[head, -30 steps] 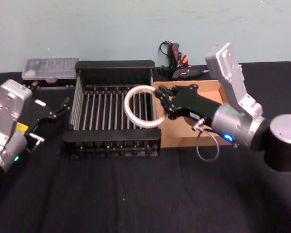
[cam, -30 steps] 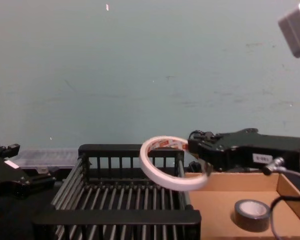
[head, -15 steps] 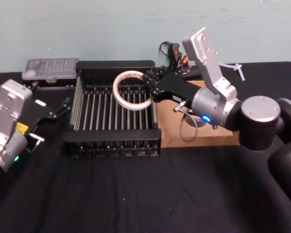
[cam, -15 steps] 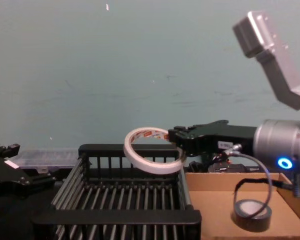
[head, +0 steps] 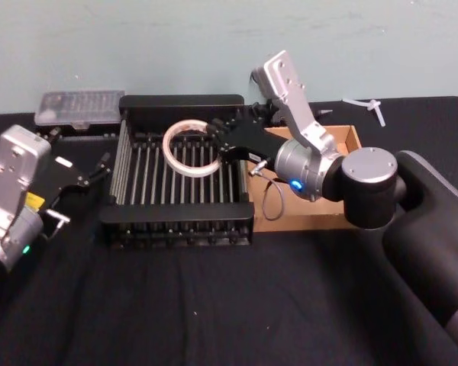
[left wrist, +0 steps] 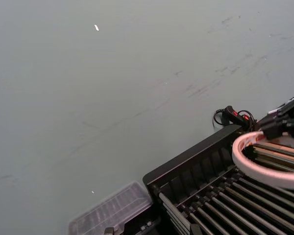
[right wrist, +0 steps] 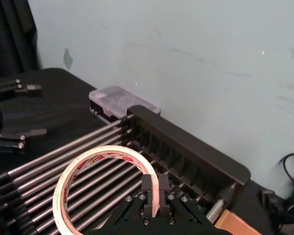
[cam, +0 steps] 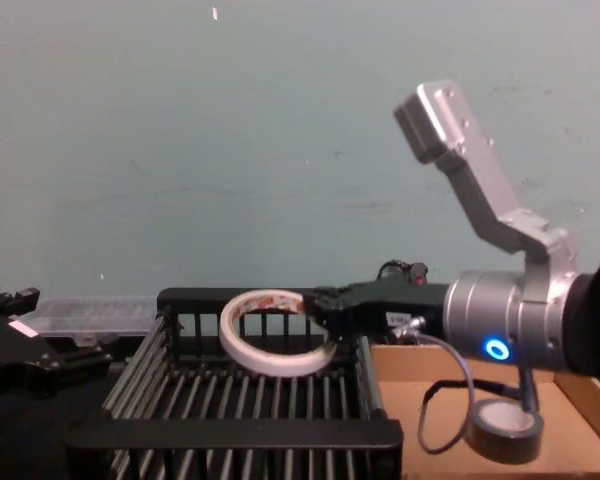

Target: Pick up the white tape and place it into the black box , Pick up the silver tape and place it into the brown box.

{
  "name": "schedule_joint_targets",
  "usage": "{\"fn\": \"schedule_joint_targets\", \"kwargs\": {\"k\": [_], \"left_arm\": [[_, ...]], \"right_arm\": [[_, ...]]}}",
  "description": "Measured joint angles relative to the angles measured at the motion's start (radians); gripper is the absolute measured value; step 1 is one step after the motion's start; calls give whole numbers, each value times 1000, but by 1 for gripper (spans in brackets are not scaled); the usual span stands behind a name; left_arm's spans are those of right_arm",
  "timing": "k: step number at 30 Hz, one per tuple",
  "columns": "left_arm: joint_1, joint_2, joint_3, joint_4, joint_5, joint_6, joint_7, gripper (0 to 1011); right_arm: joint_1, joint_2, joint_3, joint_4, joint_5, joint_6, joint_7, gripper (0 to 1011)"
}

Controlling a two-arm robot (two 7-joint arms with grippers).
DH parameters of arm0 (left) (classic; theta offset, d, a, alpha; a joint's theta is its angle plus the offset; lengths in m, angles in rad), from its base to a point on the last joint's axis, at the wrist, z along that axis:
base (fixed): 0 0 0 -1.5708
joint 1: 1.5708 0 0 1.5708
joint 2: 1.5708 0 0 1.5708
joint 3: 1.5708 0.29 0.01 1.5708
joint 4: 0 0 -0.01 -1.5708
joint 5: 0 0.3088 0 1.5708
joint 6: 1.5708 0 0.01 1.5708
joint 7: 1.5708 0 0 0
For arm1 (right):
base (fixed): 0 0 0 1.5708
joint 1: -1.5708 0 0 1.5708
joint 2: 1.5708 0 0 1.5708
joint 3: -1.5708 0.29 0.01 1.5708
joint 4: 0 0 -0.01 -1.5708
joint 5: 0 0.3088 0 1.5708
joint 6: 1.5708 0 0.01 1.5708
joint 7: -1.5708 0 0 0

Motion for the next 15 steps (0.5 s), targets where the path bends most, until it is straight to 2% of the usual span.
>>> {"fn": "schedule_joint_targets", "kwargs": {"k": [8,15], "left_arm": [[0,0,0,0,0,0,0,1001],[0,0,0,0,0,0,0,1001]], "right_arm": [[16,-25,-4,67,-29,-3,-2,86],[14,-34,-1,77,-49,0,-15,86]]}}
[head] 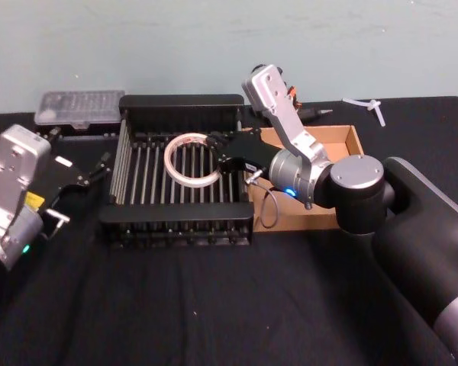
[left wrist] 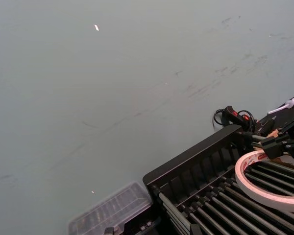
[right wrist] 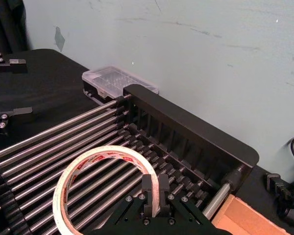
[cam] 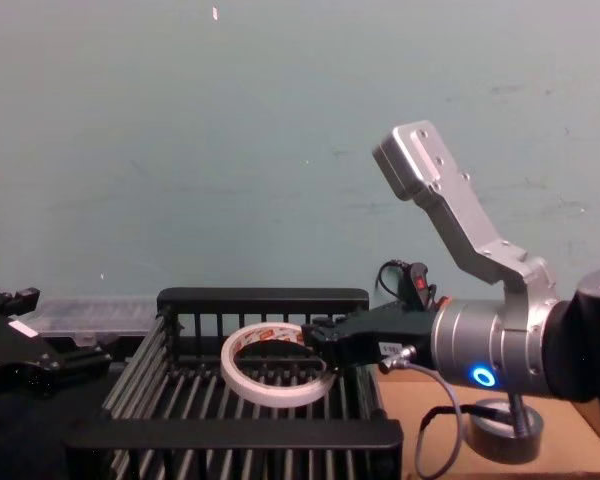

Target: Pick up the white tape and place it into the black box , Pick up the silver tape and place it into the brown box.

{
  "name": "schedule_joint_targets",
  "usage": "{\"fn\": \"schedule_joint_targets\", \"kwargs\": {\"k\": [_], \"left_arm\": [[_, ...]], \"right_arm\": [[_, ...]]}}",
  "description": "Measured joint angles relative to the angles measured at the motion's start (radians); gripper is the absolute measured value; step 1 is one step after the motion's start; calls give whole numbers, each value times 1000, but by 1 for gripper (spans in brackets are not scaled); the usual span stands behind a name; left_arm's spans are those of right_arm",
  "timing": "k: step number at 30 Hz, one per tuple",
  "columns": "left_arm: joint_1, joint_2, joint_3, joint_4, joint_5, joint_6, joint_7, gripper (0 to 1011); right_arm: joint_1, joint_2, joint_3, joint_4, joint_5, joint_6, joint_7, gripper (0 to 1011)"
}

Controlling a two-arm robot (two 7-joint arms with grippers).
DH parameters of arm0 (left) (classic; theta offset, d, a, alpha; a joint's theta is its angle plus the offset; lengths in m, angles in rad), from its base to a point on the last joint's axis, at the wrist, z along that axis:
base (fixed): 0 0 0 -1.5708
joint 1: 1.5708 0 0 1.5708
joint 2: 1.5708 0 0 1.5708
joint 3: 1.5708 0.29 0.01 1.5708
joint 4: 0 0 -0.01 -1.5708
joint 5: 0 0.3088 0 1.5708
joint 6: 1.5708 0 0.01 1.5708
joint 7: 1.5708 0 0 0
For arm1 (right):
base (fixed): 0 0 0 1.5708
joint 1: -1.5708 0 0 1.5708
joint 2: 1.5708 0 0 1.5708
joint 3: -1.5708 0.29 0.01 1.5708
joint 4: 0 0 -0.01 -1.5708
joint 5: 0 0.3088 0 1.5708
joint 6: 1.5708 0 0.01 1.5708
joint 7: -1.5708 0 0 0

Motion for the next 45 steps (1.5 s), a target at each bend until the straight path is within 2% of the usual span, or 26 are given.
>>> {"fn": "schedule_joint_targets", "kwargs": {"k": [12,18,20,21,24,27,33,37,40,43,45], "left_arm": [[0,0,0,0,0,0,0,1001],[0,0,0,0,0,0,0,1001],[0,0,0,0,0,0,0,1001],[0,0,0,0,0,0,0,1001],[0,0,0,0,0,0,0,1001],[0,0,0,0,0,0,0,1001],[0,0,0,0,0,0,0,1001],[0,0,0,0,0,0,0,1001],[0,0,0,0,0,0,0,1001],[0,0,0,0,0,0,0,1002],[0,0,0,0,0,0,0,1001]], "right_arm": [[0,1,0,1,2,1,2,104],[0,1,0,1,4,1,4,244],[1,1,0,1,5,2,4,325],[1,1,0,1,5,2,4,325],[1,1,0,1,5,2,5,465],[1,1,0,1,5,2,5,524],[2,1,0,1,6,2,6,743],[2,1,0,1,6,2,6,829],[2,1,0,1,6,2,6,935],[2,1,0,1,7,2,6,1002],[2,2,0,1,7,2,6,1002]]}}
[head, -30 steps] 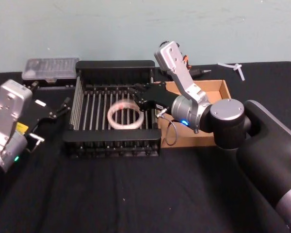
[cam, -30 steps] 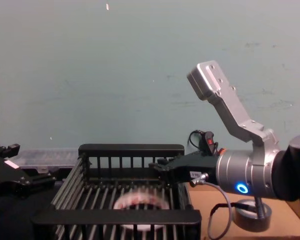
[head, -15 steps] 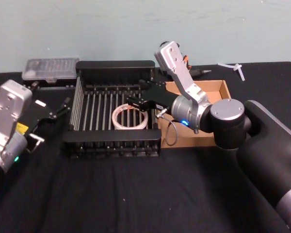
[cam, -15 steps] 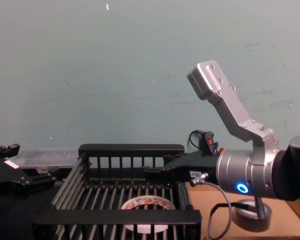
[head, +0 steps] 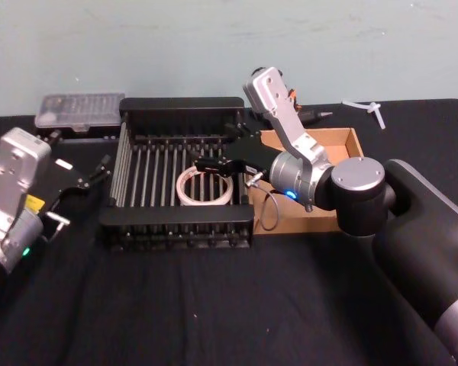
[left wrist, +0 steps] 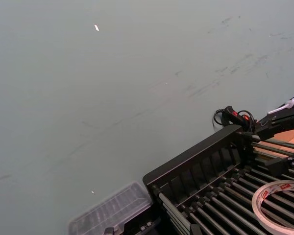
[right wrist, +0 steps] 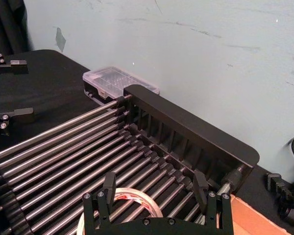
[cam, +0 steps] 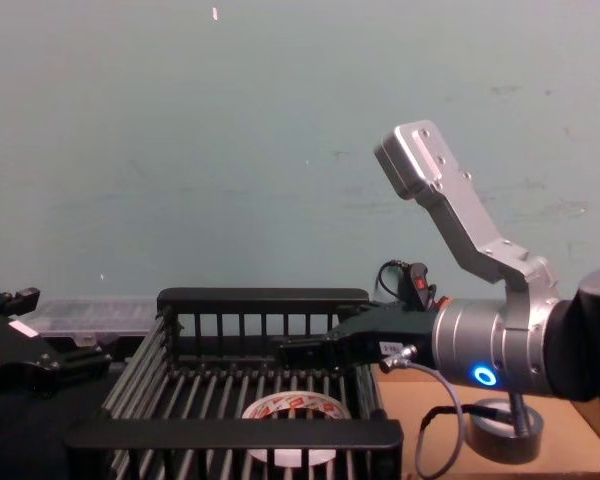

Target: Pick up the white tape and place it into the black box , Pick up the silver tape and place it into the brown box.

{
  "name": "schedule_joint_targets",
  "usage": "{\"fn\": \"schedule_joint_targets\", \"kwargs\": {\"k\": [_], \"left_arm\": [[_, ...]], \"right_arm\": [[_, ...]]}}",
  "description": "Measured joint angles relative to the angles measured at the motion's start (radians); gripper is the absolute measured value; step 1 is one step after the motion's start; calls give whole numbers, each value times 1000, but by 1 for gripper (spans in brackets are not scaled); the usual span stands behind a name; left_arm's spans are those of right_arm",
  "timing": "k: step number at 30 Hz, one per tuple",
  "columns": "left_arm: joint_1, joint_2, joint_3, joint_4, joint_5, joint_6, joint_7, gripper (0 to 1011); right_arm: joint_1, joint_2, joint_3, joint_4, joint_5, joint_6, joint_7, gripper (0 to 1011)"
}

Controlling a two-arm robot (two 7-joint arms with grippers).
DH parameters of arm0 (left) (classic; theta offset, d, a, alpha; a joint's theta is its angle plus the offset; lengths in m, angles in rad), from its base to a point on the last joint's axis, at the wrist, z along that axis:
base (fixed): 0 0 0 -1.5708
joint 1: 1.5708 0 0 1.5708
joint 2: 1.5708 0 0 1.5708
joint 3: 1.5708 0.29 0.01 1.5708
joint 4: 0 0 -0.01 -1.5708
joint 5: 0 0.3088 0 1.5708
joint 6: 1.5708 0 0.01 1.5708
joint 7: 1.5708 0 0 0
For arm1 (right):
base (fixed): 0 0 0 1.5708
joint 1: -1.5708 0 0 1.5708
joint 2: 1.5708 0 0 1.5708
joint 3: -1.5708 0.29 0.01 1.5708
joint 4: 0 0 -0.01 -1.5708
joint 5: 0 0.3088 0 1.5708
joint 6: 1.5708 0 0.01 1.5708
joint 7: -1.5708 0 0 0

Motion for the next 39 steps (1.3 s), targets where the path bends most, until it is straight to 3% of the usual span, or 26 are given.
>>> {"fn": "schedule_joint_targets", "kwargs": {"k": [22,30,39], "left_arm": [[0,0,0,0,0,0,0,1001],[0,0,0,0,0,0,0,1001],[0,0,0,0,0,0,0,1001]], "right_arm": [[-3,1,4,-6,0,-2,3,1002],[-27,16,36,-80,8,-12,0,1002],[-92,45,96,-213,9,-18,-72,1003]]}}
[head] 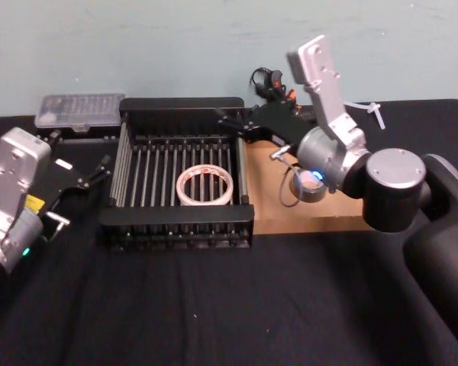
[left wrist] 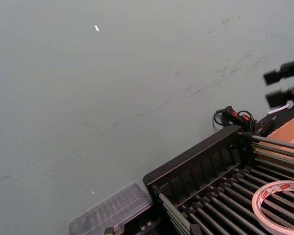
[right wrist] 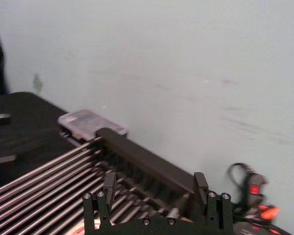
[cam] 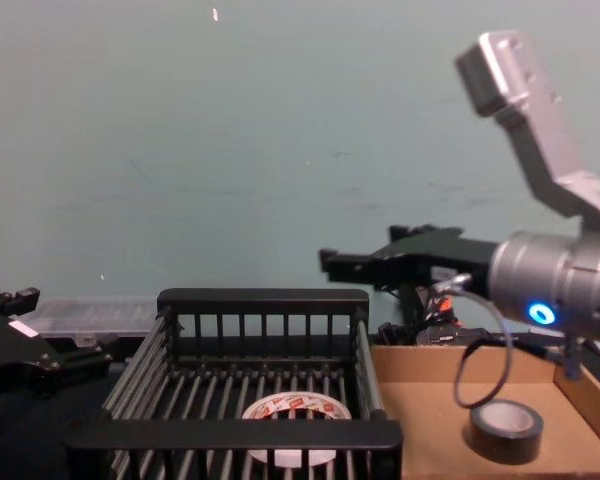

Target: Pick up the white tape and place it into the black box , Pick up the silver tape and place it into the brown box.

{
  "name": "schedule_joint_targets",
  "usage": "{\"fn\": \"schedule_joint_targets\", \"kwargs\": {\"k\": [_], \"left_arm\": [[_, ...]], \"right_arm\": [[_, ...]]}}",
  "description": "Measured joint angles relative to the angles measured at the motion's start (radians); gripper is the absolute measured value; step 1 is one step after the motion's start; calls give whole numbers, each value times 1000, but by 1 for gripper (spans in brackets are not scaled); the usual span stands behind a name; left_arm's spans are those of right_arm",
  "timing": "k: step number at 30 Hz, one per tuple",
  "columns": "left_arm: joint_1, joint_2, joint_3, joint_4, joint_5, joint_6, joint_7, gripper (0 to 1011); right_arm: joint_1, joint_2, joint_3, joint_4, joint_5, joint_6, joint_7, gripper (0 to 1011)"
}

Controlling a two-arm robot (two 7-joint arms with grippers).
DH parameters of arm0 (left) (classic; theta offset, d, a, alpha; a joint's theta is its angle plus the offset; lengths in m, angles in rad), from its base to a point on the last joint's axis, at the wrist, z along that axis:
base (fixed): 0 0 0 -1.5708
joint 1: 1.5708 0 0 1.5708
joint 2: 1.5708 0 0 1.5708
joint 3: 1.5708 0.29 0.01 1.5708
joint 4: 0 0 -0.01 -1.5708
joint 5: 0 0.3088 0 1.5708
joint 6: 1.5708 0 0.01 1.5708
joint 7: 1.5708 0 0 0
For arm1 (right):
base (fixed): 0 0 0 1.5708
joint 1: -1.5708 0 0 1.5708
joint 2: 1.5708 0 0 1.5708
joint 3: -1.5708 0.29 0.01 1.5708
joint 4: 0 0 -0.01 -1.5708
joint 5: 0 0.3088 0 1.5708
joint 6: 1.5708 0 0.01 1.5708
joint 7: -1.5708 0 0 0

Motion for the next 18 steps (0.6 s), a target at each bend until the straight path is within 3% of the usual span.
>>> {"fn": "schedule_joint_targets", "kwargs": {"k": [10,18], "left_arm": [[0,0,0,0,0,0,0,1001],[0,0,0,0,0,0,0,1001]], "right_arm": [[-116,33,97,-135,-35,-4,-121,1002],[-193,51,157,-186,-61,-1,-181,1002]]}}
